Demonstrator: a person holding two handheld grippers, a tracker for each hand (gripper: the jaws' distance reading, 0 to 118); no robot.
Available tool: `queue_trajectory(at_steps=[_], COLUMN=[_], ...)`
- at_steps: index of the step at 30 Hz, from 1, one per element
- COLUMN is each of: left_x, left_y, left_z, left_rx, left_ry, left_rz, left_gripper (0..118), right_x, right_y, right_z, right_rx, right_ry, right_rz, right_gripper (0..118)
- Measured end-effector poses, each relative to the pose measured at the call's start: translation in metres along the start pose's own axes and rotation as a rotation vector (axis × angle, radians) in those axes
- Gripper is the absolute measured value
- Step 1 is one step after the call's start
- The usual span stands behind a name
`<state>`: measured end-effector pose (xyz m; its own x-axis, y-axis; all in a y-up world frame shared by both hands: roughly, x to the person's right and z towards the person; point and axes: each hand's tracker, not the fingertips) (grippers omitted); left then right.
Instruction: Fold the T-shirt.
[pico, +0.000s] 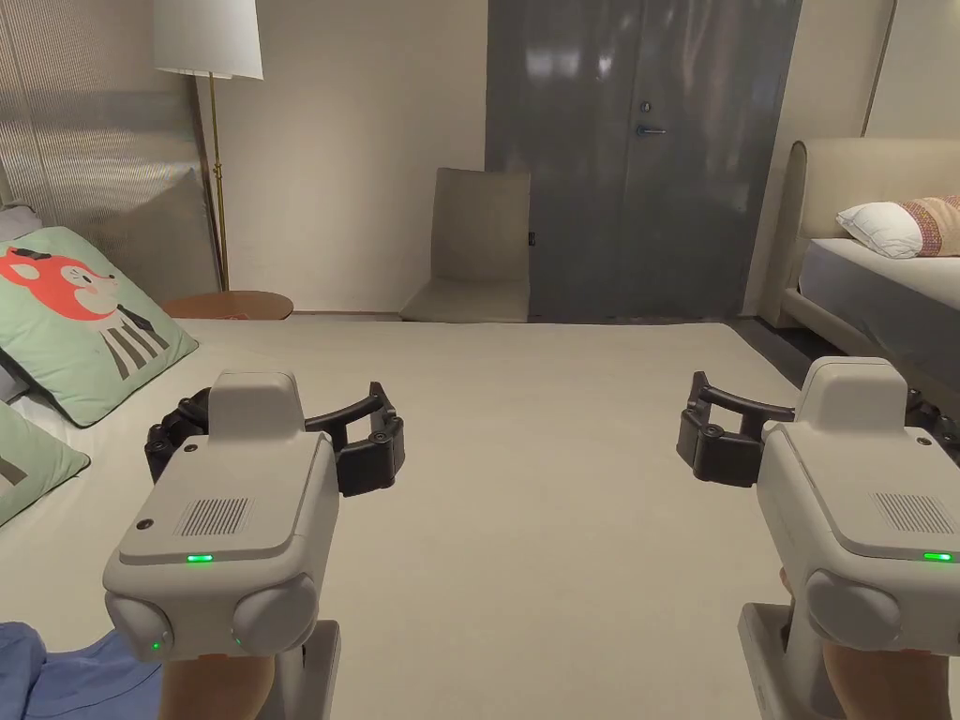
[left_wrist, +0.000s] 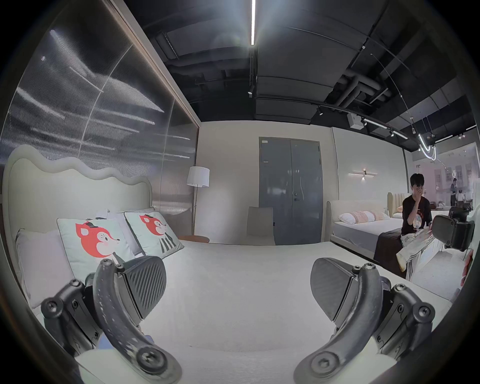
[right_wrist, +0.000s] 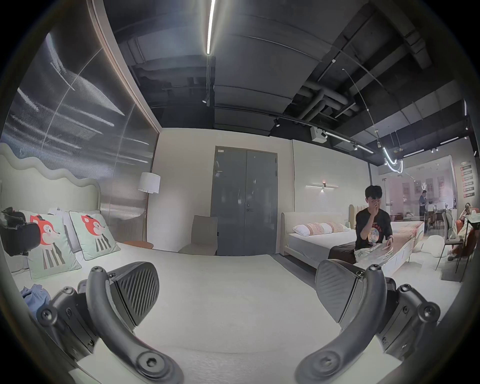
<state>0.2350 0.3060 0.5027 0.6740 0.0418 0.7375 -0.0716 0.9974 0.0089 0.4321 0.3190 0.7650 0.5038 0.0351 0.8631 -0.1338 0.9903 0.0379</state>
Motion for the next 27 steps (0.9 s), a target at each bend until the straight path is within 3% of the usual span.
queue_trajectory(at_steps=[13,14,15,16,17,18,19,21,23,27], left_x=[0.001,0.001,0.001,0.002,0.004,0.005,0.006,0.004,0.005,0.007], left_y=[0.002,0.002,0.002,0.002,0.002,0.003,0.004,0.006,0.007,0.008], left_z=[0.002,0.002,0.004,0.006,0.007,0.006,0.005,0.004,0.005,0.007], left_rx=[0.0,0.001,0.008,0.029,0.039,0.037,0.039,0.028,0.018,0.019], left_ry=[-0.006,-0.009,-0.01,-0.004,0.017,0.04,0.049,0.015,-0.001,0.006], left_rz=[-0.001,-0.003,-0.007,-0.014,-0.026,-0.03,-0.021,0.013,0.018,-0.002], left_gripper=[110,105,91,68,28,3,0,0,0,0], right_x=[0.0,0.0,0.0,0.001,0.001,0.0,-0.001,0.002,0.008,0.007], right_y=[0.001,0.001,0.001,0.002,0.003,0.003,0.005,0.006,0.011,0.014], right_z=[0.003,0.003,0.004,0.005,0.007,0.008,0.007,0.01,0.012,0.013], right_rx=[-0.002,0.0,0.001,0.004,0.013,0.015,0.004,0.007,-0.013,0.001], right_ry=[-0.012,-0.022,-0.028,-0.022,-0.017,-0.022,-0.044,-0.057,-0.008,-0.027], right_rz=[0.003,0.003,0.002,0.0,0.0,0.008,0.033,0.031,-0.002,0.016], right_gripper=[118,118,116,108,74,38,1,0,0,0])
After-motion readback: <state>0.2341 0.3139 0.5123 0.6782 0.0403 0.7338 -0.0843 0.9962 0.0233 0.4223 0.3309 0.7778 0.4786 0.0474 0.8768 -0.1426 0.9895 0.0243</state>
